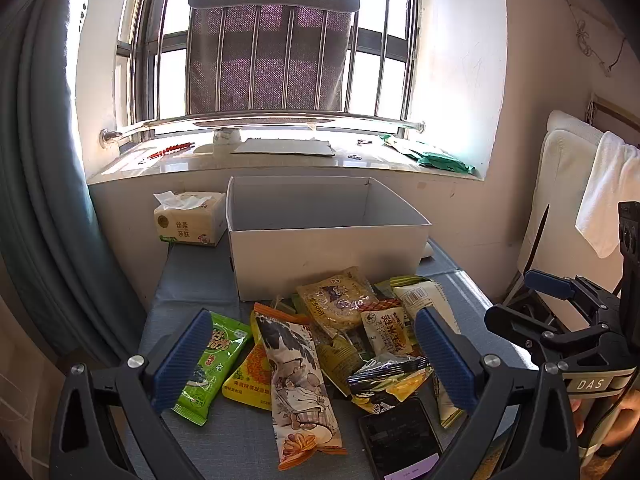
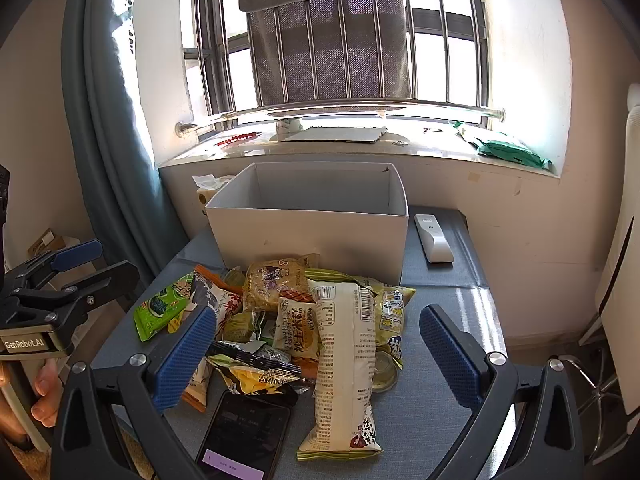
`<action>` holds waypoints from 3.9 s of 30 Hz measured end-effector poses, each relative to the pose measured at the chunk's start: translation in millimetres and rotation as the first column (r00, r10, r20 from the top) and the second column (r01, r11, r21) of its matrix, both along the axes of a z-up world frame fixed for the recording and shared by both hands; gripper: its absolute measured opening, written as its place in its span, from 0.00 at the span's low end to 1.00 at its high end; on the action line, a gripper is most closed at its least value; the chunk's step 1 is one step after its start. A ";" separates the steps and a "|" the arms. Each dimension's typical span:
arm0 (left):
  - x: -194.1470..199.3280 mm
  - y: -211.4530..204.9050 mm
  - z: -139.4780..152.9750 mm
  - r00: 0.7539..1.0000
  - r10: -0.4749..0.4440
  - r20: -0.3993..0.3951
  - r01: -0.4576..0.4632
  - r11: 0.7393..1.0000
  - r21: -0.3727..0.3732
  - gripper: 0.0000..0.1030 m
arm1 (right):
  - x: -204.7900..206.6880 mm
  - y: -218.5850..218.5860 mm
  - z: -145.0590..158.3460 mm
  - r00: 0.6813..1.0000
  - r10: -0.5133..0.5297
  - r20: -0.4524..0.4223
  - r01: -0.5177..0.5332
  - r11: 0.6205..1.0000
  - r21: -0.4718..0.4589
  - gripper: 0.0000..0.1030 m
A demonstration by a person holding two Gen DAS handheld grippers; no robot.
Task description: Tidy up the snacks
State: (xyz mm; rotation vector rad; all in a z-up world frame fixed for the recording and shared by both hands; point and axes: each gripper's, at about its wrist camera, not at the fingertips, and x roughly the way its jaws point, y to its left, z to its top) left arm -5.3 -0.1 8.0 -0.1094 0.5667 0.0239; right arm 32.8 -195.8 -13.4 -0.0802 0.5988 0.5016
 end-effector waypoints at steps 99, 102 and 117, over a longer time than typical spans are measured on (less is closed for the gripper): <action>242.9 88.0 -12.0 0.969 0.096 -0.227 -0.120 0.988 -0.097 1.00 | 266.1 65.1 31.1 0.983 -0.060 -0.173 0.083 0.988 0.128 1.00; 220.9 95.9 1.5 0.982 0.087 -0.166 -0.106 0.989 -0.107 1.00 | 255.0 59.8 34.2 0.983 -0.043 -0.176 0.064 0.991 0.114 1.00; 33.8 85.3 29.6 0.998 -0.010 0.055 0.016 0.994 -0.105 1.00 | 92.2 -16.1 27.4 0.997 0.082 0.004 -0.081 0.970 0.231 1.00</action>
